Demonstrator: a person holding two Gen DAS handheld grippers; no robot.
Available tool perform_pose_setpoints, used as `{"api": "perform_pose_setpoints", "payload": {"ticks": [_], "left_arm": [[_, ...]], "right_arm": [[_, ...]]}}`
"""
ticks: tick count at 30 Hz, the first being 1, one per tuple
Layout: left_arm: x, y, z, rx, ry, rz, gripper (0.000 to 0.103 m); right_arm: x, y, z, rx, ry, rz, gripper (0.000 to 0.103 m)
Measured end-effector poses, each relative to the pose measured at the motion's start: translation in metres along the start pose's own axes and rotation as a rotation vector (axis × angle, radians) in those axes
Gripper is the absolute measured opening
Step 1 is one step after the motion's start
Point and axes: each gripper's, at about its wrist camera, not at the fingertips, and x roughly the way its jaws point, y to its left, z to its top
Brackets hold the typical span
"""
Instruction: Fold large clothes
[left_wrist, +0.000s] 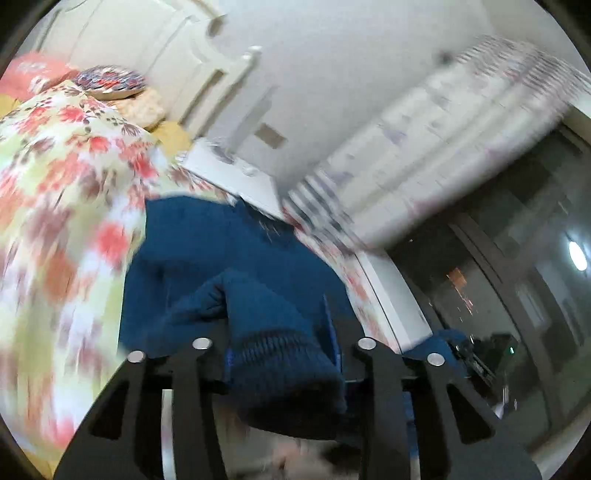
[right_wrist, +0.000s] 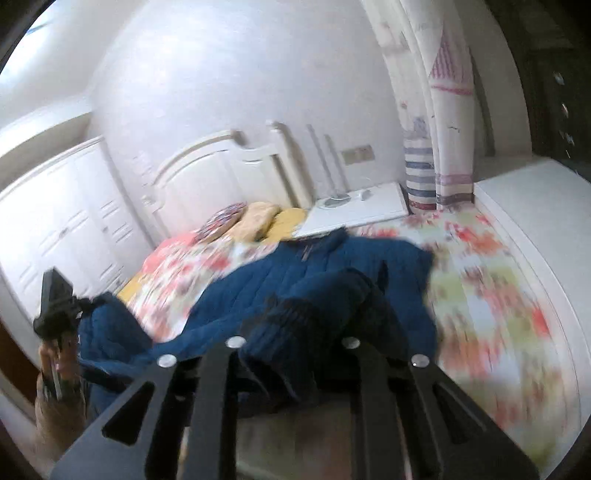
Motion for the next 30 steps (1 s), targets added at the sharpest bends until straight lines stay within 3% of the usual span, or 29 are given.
{"api": "perform_pose_setpoints", "payload": {"ticks": [1,2,3,4,5,8,11,13,16,19,25,30], "left_arm": [[0.033,0.005,0.032,-0.047,0.027,0.038,0.032],[0.053,0.014,0.051,-0.097,0.048,0.048,0.044],[0.075,0.028,0.070,-0.166,0.064,0.056,0.085],[0.089,0.043,0.084,-0.223,0.052,0.041,0.099],[0.094,0.055,0.094,-0.257,0.028,0.038,0.098],[0.097,0.083,0.115,-0.276,0.008,0.045,0.098],[0.099,0.097,0.131,-0.160,0.001,0.182,0.098],[0.111,0.108,0.132,-0.096,0.046,0.247,0.098],[0.145,0.129,0.123,-0.024,0.172,0.231,0.098],[0.174,0.132,0.110,0.093,0.243,0.231,0.098],[0.207,0.128,0.097,0.255,0.300,0.284,0.098],[0.221,0.134,0.092,0.267,0.301,0.266,0.098]], "right_arm": [[0.024,-0.004,0.020,0.021,0.027,-0.006,0.027],[0.052,-0.015,0.040,0.071,0.060,-0.008,0.039],[0.072,-0.027,0.054,0.140,0.076,-0.014,0.064],[0.091,-0.043,0.065,0.212,0.076,-0.029,0.073],[0.099,-0.054,0.071,0.249,0.047,-0.048,0.081],[0.114,-0.082,0.069,0.263,-0.006,-0.058,0.081],[0.135,-0.105,0.055,0.159,0.056,-0.161,0.081],[0.157,-0.122,0.044,0.142,0.119,-0.186,0.081],[0.189,-0.142,0.031,0.152,0.193,-0.150,0.081],[0.217,-0.138,0.031,0.062,0.250,-0.169,0.081],[0.262,-0.124,0.045,-0.068,0.341,-0.138,0.081],[0.279,-0.126,0.034,-0.072,0.359,-0.105,0.080]]}}
